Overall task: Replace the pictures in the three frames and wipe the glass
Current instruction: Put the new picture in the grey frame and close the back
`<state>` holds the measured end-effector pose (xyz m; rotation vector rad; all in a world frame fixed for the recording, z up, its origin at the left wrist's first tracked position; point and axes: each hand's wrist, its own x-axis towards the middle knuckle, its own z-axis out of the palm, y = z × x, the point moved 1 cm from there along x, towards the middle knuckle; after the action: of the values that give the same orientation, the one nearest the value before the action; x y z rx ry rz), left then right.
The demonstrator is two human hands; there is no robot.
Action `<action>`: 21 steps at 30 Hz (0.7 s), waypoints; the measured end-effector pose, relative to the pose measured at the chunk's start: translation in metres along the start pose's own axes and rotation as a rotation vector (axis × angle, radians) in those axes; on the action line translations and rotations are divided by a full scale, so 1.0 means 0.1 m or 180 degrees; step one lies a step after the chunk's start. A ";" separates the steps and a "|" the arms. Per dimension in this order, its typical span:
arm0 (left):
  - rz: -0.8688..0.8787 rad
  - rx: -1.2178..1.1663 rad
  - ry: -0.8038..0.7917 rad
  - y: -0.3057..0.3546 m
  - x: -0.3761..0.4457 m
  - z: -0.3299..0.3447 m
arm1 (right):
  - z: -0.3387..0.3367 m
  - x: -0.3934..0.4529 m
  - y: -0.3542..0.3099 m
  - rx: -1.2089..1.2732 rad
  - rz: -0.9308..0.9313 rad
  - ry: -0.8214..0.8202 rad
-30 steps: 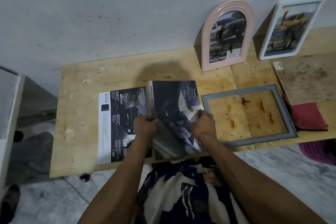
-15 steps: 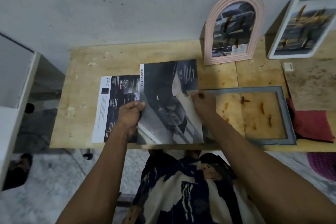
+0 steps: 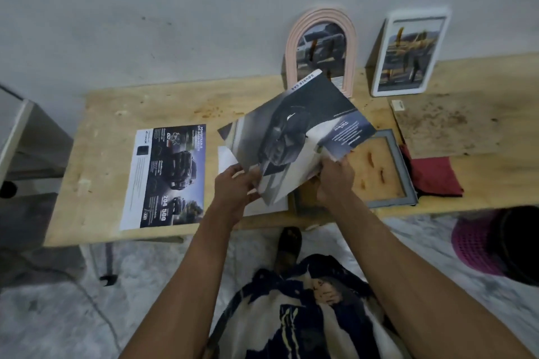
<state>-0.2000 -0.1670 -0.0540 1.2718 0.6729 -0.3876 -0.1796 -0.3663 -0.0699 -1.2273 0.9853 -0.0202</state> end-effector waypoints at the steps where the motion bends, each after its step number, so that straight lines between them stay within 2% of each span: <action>1: 0.0080 0.0035 0.0076 -0.05 -0.06 0.05 | -0.08 -0.06 0.04 0.0029 0.0067 -0.0044; 4: 0.0284 0.0277 0.0149 -0.20 -0.18 0.09 | -0.32 -0.19 0.11 -0.0081 0.0144 -0.0101; 11: 0.0270 0.0784 0.0137 -0.33 -0.34 -0.03 | -0.98 -0.17 -0.04 0.0754 0.0065 0.0059; 15: 0.0207 0.0892 0.0135 -0.35 -0.35 0.11 | -1.31 0.09 -0.23 0.0410 -0.0070 0.0253; 21: -0.0077 0.1204 0.0225 -0.54 -0.10 0.51 | -1.74 0.57 -0.31 -0.0575 -0.0112 0.0338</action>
<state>-0.2279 -0.2317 -0.0807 1.6428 0.6958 -0.5080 -0.2411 -0.5409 -0.0798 -1.4208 1.0758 -0.0246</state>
